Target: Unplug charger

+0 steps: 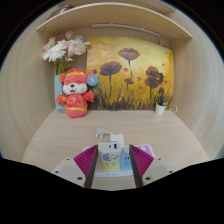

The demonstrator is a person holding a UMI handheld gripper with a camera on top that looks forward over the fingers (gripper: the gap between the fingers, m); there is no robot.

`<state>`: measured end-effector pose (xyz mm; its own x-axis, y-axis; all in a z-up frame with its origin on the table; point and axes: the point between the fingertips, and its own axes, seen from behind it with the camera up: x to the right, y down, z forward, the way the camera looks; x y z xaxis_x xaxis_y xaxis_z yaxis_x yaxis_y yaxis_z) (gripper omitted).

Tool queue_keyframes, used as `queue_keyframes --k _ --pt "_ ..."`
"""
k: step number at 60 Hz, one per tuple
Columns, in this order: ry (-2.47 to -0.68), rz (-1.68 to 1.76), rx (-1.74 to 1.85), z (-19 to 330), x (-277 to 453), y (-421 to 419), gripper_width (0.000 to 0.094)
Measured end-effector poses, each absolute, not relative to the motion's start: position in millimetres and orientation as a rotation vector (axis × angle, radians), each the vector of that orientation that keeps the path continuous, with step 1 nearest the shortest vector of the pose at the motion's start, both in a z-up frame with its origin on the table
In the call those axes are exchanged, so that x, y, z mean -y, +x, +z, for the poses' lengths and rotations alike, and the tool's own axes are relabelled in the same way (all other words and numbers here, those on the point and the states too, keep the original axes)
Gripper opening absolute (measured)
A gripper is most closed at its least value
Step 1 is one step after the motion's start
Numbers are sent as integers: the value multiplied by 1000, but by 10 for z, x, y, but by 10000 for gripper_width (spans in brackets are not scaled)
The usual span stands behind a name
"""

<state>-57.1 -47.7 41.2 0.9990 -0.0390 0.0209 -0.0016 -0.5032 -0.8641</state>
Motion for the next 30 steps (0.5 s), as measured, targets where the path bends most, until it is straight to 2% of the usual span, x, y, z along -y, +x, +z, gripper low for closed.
queue_keyframes --k 5,21,28,30 --pt "-2102 -23 -7 372 440 -646 306" --pt "-2116 -47 9 367 463 -615 185" --pt "-2197 29 14 255 392 -724 152" --pt "-2140 115 -33 475 295 -788 148"
